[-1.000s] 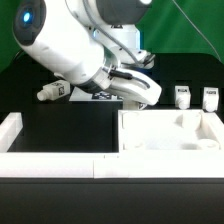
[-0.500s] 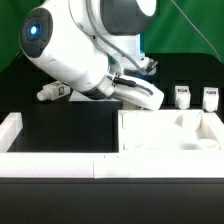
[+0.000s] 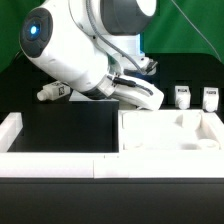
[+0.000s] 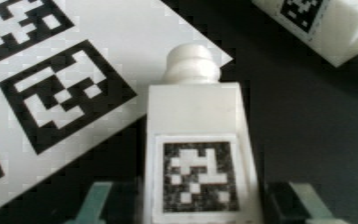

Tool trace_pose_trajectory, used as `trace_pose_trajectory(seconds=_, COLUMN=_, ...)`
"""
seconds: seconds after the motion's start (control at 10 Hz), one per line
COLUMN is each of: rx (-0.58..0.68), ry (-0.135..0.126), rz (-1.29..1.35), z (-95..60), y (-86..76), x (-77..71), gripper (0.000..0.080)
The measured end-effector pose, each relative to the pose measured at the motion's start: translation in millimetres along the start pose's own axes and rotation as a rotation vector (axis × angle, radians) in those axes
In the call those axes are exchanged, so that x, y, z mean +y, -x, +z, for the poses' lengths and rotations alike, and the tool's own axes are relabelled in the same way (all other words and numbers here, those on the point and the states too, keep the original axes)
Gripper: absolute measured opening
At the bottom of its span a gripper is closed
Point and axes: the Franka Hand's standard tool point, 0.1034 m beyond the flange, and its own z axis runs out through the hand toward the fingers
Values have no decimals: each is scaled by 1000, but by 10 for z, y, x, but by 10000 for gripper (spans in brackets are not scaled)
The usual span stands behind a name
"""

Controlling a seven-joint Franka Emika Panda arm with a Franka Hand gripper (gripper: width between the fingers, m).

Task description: Assemble one leg

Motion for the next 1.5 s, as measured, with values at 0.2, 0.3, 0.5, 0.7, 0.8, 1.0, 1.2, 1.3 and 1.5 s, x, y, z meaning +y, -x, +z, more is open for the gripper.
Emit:
trace_pose_trajectory(seconds=0.2, rx=-6, ry=3, rz=-3, z=-26, y=26, x=-14, gripper=285)
trace_pose_trajectory(seconds=0.3, rx=-4, ry=-3, rz=-21, z=-158, y=112, x=-91, gripper=285)
trace_pose_trajectory(seconds=0.5, rx=-40, ry=-17, rz=-31, z=-563, y=483, x=-296, gripper=285)
trace_pose_trajectory(seconds=0.7, rx=38, ry=14, rz=-80, z=-925, y=703, x=-501, gripper=285)
trace_pose_trajectory(seconds=0.8, rx=46, ry=13, rz=-90, z=-918, y=716, x=-519, gripper=285)
trace_pose_trajectory(seconds=1.0, rx=159, ry=-8, rz=-98, z=-974, y=608, x=-599, gripper=285)
trace_pose_trajectory(seconds=1.2, rx=280, ry=-4, rz=-137, z=-1067, y=714, x=-698, gripper=285)
trace_pose_trajectory(seconds=1.3, rx=364, ry=-26, rz=-168, z=-1248, y=733, x=-854, gripper=285)
trace_pose_trajectory(seconds=1.5, rx=548, ry=-22, rz=-245, z=-1590, y=782, x=-1148, gripper=286)
